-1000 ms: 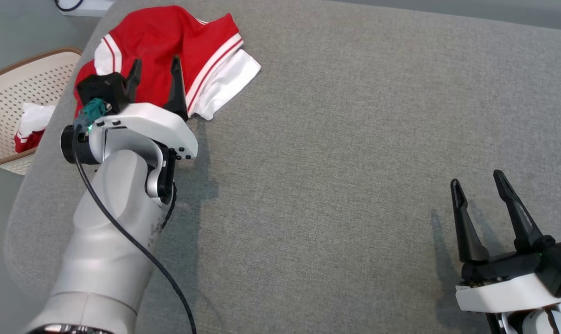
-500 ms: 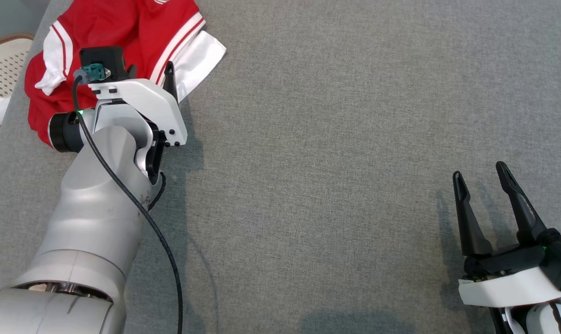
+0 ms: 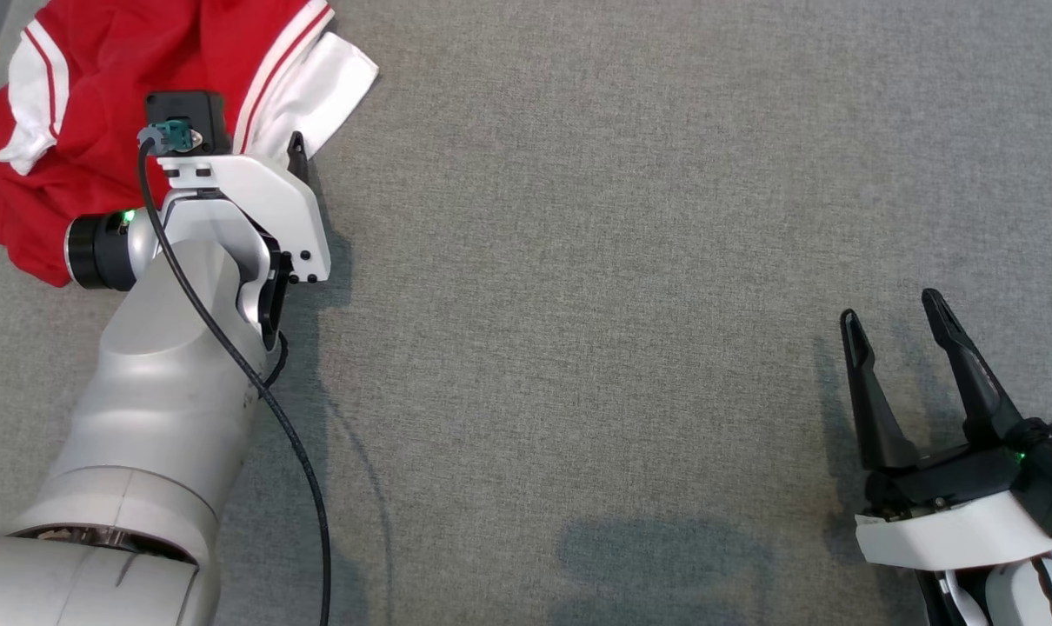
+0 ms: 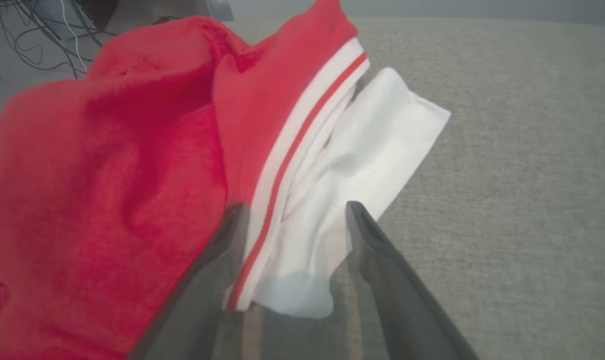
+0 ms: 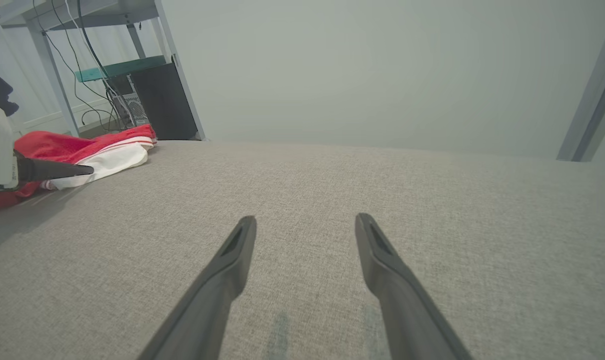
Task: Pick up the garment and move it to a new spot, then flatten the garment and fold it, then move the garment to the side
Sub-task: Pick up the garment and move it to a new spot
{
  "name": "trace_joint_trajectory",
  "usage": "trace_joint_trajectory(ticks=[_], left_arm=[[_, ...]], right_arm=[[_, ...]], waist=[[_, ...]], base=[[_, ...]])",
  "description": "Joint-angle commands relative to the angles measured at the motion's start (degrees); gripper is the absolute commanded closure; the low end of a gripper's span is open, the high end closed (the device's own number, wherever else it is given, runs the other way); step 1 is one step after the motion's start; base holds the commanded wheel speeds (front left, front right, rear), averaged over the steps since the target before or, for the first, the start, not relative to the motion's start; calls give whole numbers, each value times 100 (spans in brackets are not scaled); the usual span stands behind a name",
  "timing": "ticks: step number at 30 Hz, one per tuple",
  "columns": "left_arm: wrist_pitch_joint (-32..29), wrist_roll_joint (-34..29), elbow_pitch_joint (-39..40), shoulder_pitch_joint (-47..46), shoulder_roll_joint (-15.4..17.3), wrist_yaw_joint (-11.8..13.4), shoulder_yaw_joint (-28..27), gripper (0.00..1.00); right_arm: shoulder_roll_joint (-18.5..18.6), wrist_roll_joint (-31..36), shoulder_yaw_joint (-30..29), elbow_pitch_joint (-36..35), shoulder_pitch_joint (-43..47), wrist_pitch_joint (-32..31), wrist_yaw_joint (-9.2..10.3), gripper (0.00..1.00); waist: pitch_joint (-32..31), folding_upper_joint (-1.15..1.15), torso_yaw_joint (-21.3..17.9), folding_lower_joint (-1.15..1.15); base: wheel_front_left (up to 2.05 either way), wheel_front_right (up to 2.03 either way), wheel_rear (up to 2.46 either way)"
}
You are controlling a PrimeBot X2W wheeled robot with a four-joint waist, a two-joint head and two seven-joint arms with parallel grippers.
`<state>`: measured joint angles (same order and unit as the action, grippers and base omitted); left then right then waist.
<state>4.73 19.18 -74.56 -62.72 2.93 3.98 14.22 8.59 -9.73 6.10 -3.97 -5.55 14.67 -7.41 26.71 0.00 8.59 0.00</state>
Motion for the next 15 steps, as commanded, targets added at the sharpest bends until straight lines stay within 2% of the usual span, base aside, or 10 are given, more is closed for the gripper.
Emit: trace_joint_trajectory(ticks=[1,5,7,8,15], left_arm=[[26,-34,82,-94,284,66,-53,0],[10,-9,74,-101,300,69,-31,0],[6,9,71,-100,299,61,-24,71],[16,14,70,-97,297,64,-18,100],[311,76,67,-125,219,-61,27,100]], right_arm=[[54,-48,142,-201,-49,33,-8,0],[59,-64,110,-218,-52,33,-8,0],[59,-66,106,-218,-57,33,-8,0],[56,-69,105,-218,-61,33,-8,0],[22,-64,131,-162,-101,33,-8,0]], waist=[[69,0,-45,0],[154,0,-81,0],[167,0,-89,0],[166,0,-93,0],[74,0,-55,0]], base=[[0,0,0],[0,0,0],[0,0,0],[0,0,0],[0,0,0]])
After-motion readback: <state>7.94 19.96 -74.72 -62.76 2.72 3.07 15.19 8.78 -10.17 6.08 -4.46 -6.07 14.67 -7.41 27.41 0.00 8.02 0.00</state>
